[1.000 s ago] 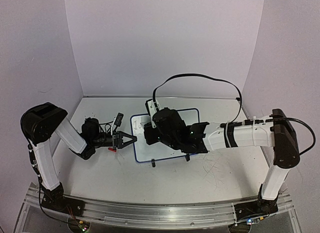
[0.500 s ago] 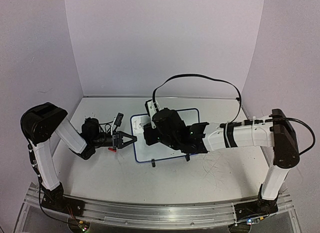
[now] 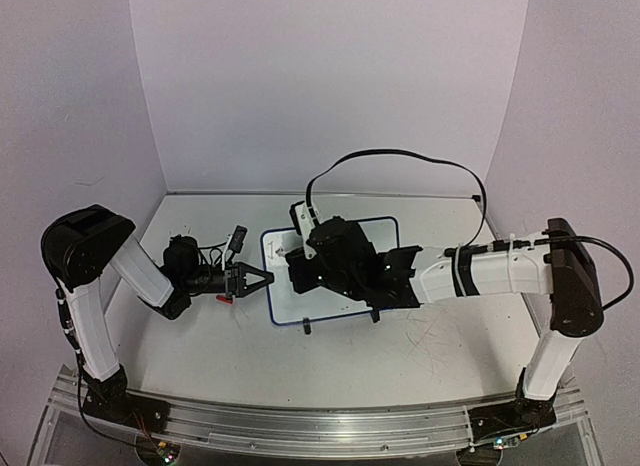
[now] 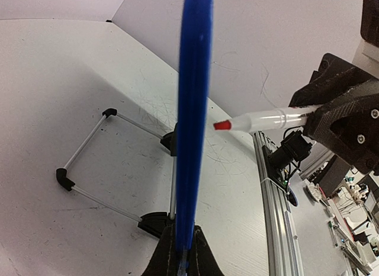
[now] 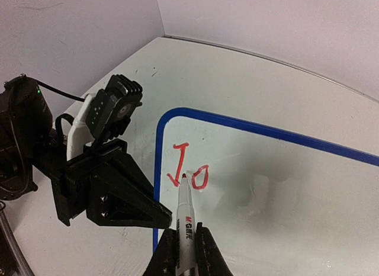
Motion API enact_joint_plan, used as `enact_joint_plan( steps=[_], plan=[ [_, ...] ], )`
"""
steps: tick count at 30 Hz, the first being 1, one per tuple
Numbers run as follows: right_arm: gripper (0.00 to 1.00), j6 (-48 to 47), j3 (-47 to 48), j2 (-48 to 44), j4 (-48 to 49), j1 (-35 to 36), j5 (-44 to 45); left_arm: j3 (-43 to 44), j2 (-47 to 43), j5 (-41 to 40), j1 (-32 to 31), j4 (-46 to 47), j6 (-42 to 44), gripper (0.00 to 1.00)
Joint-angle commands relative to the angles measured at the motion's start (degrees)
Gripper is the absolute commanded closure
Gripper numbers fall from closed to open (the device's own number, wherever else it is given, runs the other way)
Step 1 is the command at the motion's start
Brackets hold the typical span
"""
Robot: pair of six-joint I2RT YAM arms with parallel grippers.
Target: Write a sentence on the whiteboard
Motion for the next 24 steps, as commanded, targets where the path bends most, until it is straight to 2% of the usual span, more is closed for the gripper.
enact_joint_plan(
  steps=[1, 7, 24],
  plan=[
    [1.00, -0.57, -2.10, -4.48, 2.98, -0.28, 1.38, -1.01, -1.65, 1.76, 0.40, 0.86, -0.81, 1.00],
    [1.00, -0.34, -0.09, -2.78, -0.53, -0.37, 5.50, -1.18, -1.87, 1.79, 0.39, 0.87, -0.80, 1.00],
    [1.00, -0.78, 2.50, 0.02, -0.52, -0.36, 5.53, -1.26, -2.03, 1.82, 0.48, 0.86, -0.76, 1.00]
  ],
)
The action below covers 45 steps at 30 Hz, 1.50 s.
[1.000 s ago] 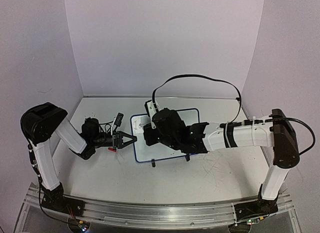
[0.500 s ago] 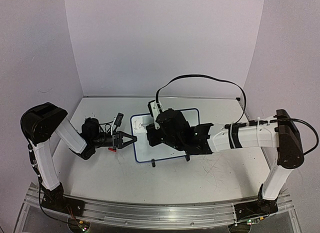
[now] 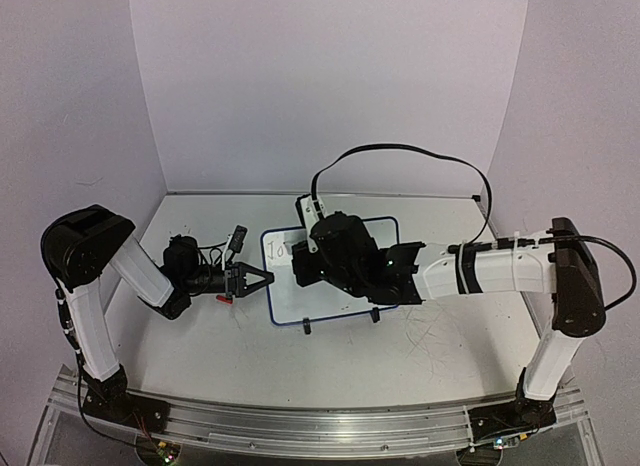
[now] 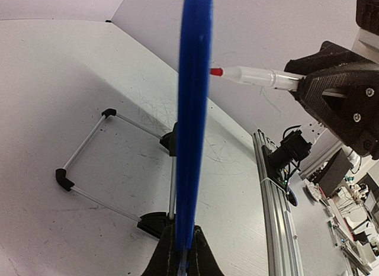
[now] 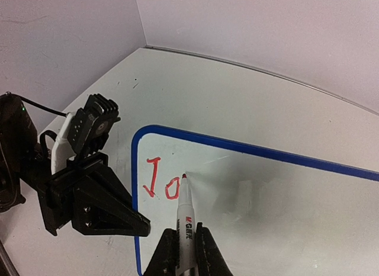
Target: Write a sentence on the whiteboard
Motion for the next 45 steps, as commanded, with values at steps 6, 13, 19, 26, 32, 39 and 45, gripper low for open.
enact_joint_plan(
  steps=[6, 13, 19, 26, 32, 39, 45],
  plan=[
    [1.00, 0.13, 1.31, 1.08, 0.54, -0.19, 0.97, -1.26, -1.97, 1.86, 0.43, 0.88, -0.76, 1.00],
    [1.00, 0.93, 1.21, 1.31, 0.13, -0.24, 1.48, -1.34, -1.98, 1.78, 0.43, 0.87, -0.79, 1.00],
    [1.00, 1.49, 0.48, 0.90, -0.55, -0.26, 1.30, -1.35, -2.07, 1.73, 0.42, 0.86, -0.76, 1.00],
    [1.00, 2.57, -0.69, 0.99, -0.95, -0.23, 0.82, -1.34, -2.07, 1.73, 0.44, 0.86, -0.76, 1.00],
    [1.00, 3.10, -1.25, 0.95, -1.29, -0.15, 0.63, -1.35, -2.08, 1.73, 0.48, 0.87, -0.77, 1.00],
    [1.00, 3.48, -1.78, 0.62, -1.77, -0.24, 0.74, -1.35, -1.99, 1.78, 0.42, 0.87, -0.78, 1.00],
    [1.00, 3.54, -1.73, 0.73, -2.08, -0.24, 0.25, -1.33, -1.98, 1.82, 0.47, 0.89, -0.73, 1.00]
  ],
)
